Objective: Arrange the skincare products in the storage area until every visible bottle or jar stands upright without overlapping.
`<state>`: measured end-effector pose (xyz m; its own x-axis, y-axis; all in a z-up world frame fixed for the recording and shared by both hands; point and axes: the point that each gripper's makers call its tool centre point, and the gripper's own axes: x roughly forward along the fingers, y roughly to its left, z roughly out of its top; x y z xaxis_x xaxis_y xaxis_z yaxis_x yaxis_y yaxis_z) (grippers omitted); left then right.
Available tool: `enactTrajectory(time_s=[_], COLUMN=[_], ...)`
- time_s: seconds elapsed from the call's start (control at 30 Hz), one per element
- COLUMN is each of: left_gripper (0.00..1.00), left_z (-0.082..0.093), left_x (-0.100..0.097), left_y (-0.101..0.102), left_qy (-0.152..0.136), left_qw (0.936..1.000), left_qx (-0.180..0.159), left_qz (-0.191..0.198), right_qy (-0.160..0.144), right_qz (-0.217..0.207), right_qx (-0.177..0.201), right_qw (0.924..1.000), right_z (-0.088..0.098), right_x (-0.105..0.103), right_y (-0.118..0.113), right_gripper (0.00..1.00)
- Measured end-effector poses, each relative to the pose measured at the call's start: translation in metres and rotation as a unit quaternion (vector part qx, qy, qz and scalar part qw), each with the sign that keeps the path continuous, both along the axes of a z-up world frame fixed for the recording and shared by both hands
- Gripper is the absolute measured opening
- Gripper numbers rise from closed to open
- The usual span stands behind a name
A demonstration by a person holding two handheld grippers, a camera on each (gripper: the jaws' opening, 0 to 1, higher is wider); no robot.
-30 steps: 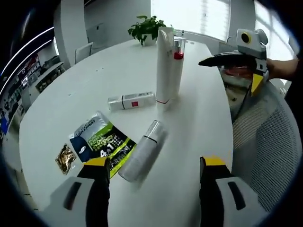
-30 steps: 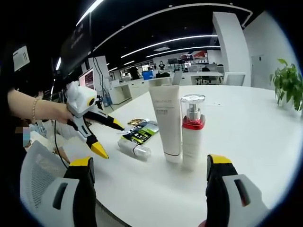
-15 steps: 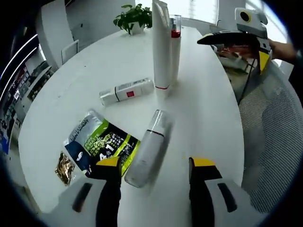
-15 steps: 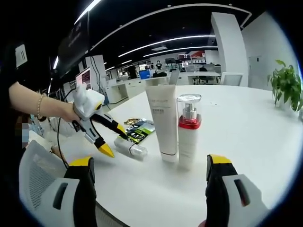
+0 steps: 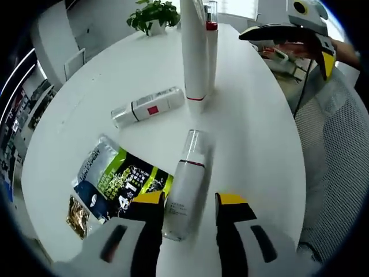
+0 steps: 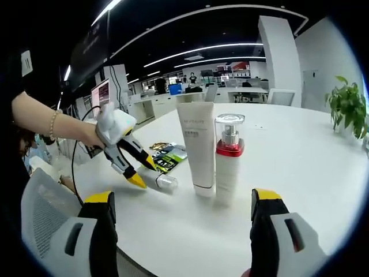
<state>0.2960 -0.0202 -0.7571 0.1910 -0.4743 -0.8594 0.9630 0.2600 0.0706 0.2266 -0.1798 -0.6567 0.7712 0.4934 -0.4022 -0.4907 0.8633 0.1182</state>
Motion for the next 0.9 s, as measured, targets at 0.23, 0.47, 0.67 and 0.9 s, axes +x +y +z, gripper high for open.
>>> enactTrajectory(time_s=[0.23, 0.47, 0.67, 0.9], left_gripper=[0.23, 0.23, 0.23, 0.23], left_z=[-0.006, -0.008, 0.002, 0.014], left_x=[0.007, 0.008, 0.001, -0.008], left_y=[0.003, 0.002, -0.002, 0.002], left_qy=[-0.005, -0.004, 0.078, 0.123], left_qw=[0.9999, 0.9999, 0.9872, 0.9626], left_qx=[0.013, 0.009, -0.064, -0.144], left_qz=[-0.003, 0.001, 0.124, 0.194], right_qy=[0.000, 0.001, 0.002, 0.002], right_qz=[0.000, 0.000, 0.005, 0.017], right_qx=[-0.002, -0.003, -0.004, -0.002], right_qw=[1.0000, 1.0000, 1.0000, 0.9999], right_z=[0.000, -0.001, -0.001, -0.001], right_x=[0.000, 0.000, -0.001, -0.002], right_y=[0.000, 0.000, 0.002, 0.006], right_gripper=[0.97, 0.97, 0.97, 0.97])
